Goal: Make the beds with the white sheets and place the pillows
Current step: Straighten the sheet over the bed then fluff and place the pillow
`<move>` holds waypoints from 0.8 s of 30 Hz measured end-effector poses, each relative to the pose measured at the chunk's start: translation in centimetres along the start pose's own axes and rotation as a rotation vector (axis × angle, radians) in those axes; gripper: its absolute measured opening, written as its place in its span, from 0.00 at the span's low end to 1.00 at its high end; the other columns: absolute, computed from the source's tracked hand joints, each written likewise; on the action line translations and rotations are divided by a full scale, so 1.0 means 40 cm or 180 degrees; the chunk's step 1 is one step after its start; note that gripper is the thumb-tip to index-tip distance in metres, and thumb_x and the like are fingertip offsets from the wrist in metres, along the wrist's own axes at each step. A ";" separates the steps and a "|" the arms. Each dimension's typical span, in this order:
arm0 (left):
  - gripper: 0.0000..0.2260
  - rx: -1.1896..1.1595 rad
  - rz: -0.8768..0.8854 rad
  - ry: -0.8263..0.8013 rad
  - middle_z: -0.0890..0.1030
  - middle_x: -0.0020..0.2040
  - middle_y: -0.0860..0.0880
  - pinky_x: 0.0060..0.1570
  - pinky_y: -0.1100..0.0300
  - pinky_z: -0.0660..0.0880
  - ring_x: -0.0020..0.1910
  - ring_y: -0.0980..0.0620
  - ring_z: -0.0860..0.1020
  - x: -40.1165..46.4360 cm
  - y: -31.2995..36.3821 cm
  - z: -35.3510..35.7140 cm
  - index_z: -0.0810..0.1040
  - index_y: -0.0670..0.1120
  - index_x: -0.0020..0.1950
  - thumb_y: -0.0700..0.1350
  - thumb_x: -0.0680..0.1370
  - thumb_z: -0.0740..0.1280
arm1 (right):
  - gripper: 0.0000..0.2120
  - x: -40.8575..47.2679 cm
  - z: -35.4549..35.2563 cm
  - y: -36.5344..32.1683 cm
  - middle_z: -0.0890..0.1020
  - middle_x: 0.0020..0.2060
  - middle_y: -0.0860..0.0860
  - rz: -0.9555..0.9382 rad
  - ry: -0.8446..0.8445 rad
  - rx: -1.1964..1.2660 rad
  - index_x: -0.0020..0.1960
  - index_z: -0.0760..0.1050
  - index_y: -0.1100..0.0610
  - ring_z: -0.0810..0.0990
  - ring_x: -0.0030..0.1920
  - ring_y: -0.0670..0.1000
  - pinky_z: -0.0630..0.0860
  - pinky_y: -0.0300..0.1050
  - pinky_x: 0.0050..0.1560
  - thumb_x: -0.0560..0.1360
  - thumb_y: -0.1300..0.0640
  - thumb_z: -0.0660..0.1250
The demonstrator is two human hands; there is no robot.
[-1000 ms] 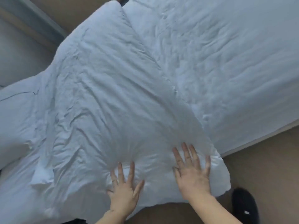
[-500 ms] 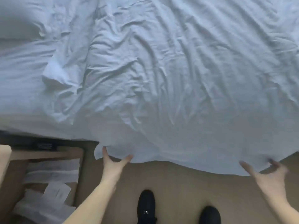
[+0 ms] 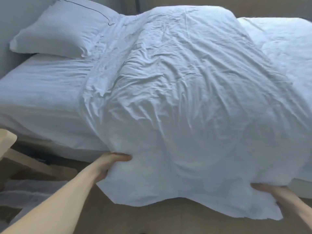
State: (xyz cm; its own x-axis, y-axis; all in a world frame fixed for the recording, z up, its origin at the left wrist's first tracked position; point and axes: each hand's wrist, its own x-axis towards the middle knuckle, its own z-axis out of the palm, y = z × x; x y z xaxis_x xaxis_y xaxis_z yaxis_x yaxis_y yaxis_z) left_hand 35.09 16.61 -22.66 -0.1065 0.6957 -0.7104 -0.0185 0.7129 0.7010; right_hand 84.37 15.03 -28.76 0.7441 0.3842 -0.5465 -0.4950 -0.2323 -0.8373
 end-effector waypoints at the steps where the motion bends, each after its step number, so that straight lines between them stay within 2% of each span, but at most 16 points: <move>1: 0.27 0.0023 0.0030 -0.0017 0.86 0.52 0.45 0.59 0.47 0.76 0.53 0.43 0.84 -0.036 0.001 0.006 0.82 0.43 0.60 0.43 0.62 0.83 | 0.17 -0.029 -0.025 -0.042 0.84 0.44 0.46 0.0228 -0.1025 -0.0922 0.56 0.78 0.52 0.84 0.45 0.49 0.82 0.52 0.52 0.72 0.45 0.67; 2: 0.25 -0.0008 0.0095 -0.0025 0.86 0.53 0.44 0.59 0.45 0.76 0.52 0.42 0.84 -0.072 -0.002 0.010 0.81 0.43 0.61 0.43 0.64 0.81 | 0.18 -0.034 -0.061 -0.092 0.85 0.46 0.52 0.0393 -0.1146 -0.1701 0.57 0.79 0.58 0.84 0.48 0.55 0.80 0.56 0.55 0.70 0.50 0.73; 3: 0.24 -0.0075 0.0149 -0.0028 0.86 0.53 0.43 0.59 0.43 0.76 0.52 0.41 0.84 -0.109 -0.005 0.008 0.81 0.44 0.61 0.43 0.67 0.79 | 0.18 -0.035 -0.094 -0.121 0.86 0.48 0.57 0.0160 -0.1339 -0.2445 0.55 0.81 0.62 0.84 0.49 0.58 0.79 0.58 0.56 0.68 0.56 0.76; 4: 0.23 -0.0128 0.0162 -0.0065 0.85 0.54 0.42 0.60 0.42 0.76 0.52 0.40 0.84 -0.142 -0.008 0.001 0.80 0.44 0.62 0.43 0.68 0.78 | 0.16 -0.069 -0.123 -0.153 0.86 0.49 0.60 0.0322 -0.1517 -0.2596 0.54 0.81 0.63 0.85 0.48 0.60 0.79 0.57 0.55 0.68 0.59 0.75; 7: 0.22 -0.0020 0.0100 -0.0345 0.84 0.56 0.42 0.61 0.41 0.75 0.54 0.40 0.83 -0.240 -0.006 -0.007 0.80 0.47 0.63 0.47 0.70 0.77 | 0.14 -0.180 -0.217 -0.212 0.85 0.50 0.62 0.0434 -0.2388 -0.2069 0.57 0.81 0.62 0.85 0.49 0.64 0.80 0.55 0.50 0.72 0.60 0.71; 9: 0.22 0.0274 0.0118 -0.0407 0.85 0.55 0.45 0.57 0.45 0.77 0.54 0.42 0.84 -0.300 -0.018 0.013 0.79 0.49 0.63 0.49 0.70 0.78 | 0.16 -0.233 -0.247 -0.232 0.85 0.52 0.61 0.0272 -0.2673 -0.2116 0.60 0.79 0.60 0.84 0.52 0.65 0.80 0.58 0.51 0.72 0.62 0.71; 10: 0.23 0.0337 0.0148 -0.0281 0.86 0.54 0.46 0.54 0.47 0.79 0.52 0.43 0.84 -0.315 -0.030 0.028 0.79 0.49 0.63 0.50 0.70 0.78 | 0.20 -0.247 -0.263 -0.232 0.85 0.52 0.61 0.0204 -0.2755 -0.2166 0.61 0.78 0.60 0.84 0.52 0.65 0.81 0.59 0.50 0.70 0.64 0.73; 11: 0.24 0.0304 0.0160 -0.0097 0.86 0.52 0.46 0.51 0.48 0.79 0.51 0.43 0.85 -0.328 -0.041 0.040 0.79 0.48 0.63 0.50 0.69 0.79 | 0.24 -0.261 -0.276 -0.229 0.85 0.51 0.61 0.0149 -0.2771 -0.2269 0.60 0.77 0.60 0.84 0.51 0.64 0.82 0.59 0.48 0.65 0.65 0.75; 12: 0.25 0.0211 0.0157 0.0066 0.86 0.50 0.45 0.50 0.48 0.80 0.49 0.43 0.85 -0.342 -0.049 0.049 0.79 0.45 0.62 0.50 0.68 0.80 | 0.26 -0.277 -0.287 -0.219 0.86 0.48 0.60 -0.0145 -0.2566 -0.2476 0.59 0.78 0.61 0.85 0.48 0.63 0.83 0.60 0.48 0.61 0.62 0.76; 14: 0.29 0.0125 0.0054 0.0144 0.86 0.49 0.42 0.53 0.46 0.80 0.48 0.40 0.85 -0.371 -0.046 0.060 0.80 0.42 0.60 0.51 0.64 0.82 | 0.28 -0.268 -0.305 -0.190 0.87 0.40 0.57 -0.0561 -0.2133 -0.2704 0.54 0.80 0.62 0.86 0.42 0.59 0.82 0.56 0.45 0.55 0.54 0.72; 16: 0.31 0.0134 -0.0095 -0.0055 0.86 0.50 0.41 0.57 0.43 0.78 0.49 0.39 0.85 -0.392 -0.043 0.062 0.81 0.42 0.59 0.52 0.60 0.83 | 0.24 -0.273 -0.311 -0.180 0.86 0.38 0.57 -0.0590 -0.1853 -0.2547 0.52 0.80 0.65 0.84 0.40 0.57 0.78 0.51 0.41 0.59 0.54 0.71; 19: 0.27 0.0266 0.0032 0.0030 0.86 0.49 0.41 0.55 0.44 0.79 0.48 0.40 0.85 -0.427 -0.064 0.057 0.79 0.43 0.59 0.50 0.63 0.81 | 0.15 -0.305 -0.317 -0.199 0.84 0.44 0.60 -0.0408 -0.1763 -0.2281 0.58 0.77 0.66 0.83 0.43 0.59 0.76 0.49 0.39 0.73 0.61 0.69; 21: 0.29 0.0208 0.0087 0.0034 0.86 0.51 0.41 0.56 0.41 0.79 0.50 0.38 0.84 -0.441 -0.089 0.049 0.78 0.44 0.63 0.49 0.64 0.80 | 0.12 -0.312 -0.322 -0.212 0.84 0.46 0.62 -0.0292 -0.1772 -0.2112 0.59 0.76 0.64 0.83 0.44 0.62 0.77 0.49 0.38 0.76 0.64 0.65; 24: 0.33 -0.0213 0.0186 -0.0216 0.84 0.55 0.39 0.55 0.37 0.78 0.52 0.36 0.83 -0.444 -0.113 0.062 0.74 0.45 0.66 0.44 0.64 0.81 | 0.17 -0.306 -0.293 -0.224 0.84 0.49 0.64 -0.0139 -0.2012 -0.1740 0.62 0.75 0.65 0.85 0.44 0.65 0.82 0.54 0.40 0.74 0.65 0.69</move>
State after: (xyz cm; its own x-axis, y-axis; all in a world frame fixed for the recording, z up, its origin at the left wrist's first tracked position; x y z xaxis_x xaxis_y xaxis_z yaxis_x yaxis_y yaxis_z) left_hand 39.52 1.24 -13.35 -0.0420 0.7419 -0.6692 -0.0807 0.6650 0.7424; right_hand 84.96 1.94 -14.79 0.2852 0.7938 -0.5371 -0.0628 -0.5437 -0.8369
